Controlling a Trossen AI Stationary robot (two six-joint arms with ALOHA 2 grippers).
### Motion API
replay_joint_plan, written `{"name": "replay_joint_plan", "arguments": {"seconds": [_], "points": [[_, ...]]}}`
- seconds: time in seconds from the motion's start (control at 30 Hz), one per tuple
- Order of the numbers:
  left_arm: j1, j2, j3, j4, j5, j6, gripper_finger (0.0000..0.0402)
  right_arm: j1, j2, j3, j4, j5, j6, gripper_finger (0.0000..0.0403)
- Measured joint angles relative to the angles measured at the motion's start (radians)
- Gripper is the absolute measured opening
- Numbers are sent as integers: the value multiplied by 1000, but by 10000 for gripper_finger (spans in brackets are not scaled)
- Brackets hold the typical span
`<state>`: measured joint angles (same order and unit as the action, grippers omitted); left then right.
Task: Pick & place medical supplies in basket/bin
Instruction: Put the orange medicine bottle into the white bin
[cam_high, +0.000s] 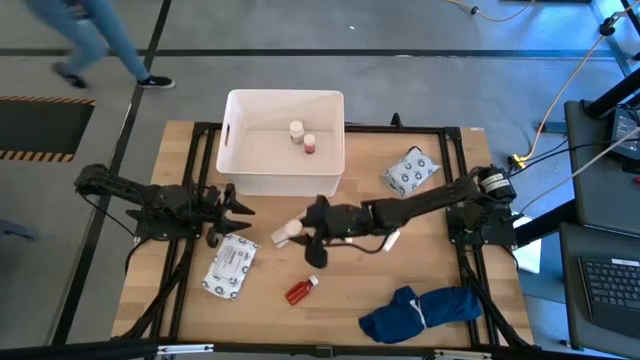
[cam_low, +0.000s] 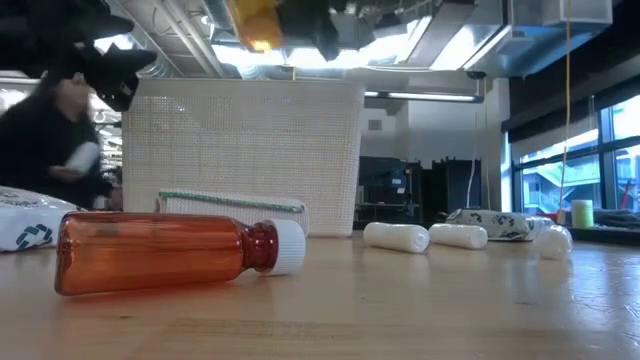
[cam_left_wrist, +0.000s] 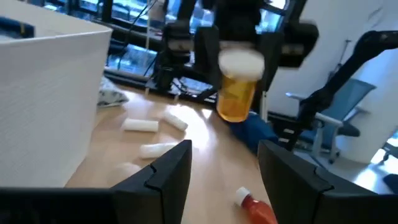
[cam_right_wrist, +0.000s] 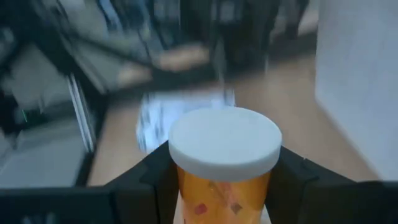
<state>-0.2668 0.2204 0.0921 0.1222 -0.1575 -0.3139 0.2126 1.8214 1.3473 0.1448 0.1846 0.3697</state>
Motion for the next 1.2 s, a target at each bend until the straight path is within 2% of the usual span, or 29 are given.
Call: {"name": "replay_joint_plan", "arguments": {"seconds": [0.2, 0.43, 0.63, 0.83, 1.2], "points": [[0, 73, -1, 104, 22, 21, 194, -34, 0, 14, 198, 1, -16, 174], [0, 175, 0, 289, 7, 13, 225, -53, 0, 45, 305, 1, -65, 174], [0, 299, 47, 289, -84, 13, 228, -66, 0, 84, 308, 1, -88, 174], [0, 449, 141, 291, -133, -9, 228, -72, 0, 87, 307, 1, -90, 174], [1, 650, 318, 331, -113, 43, 228, -71, 0, 87, 308, 1, -90, 174]]}}
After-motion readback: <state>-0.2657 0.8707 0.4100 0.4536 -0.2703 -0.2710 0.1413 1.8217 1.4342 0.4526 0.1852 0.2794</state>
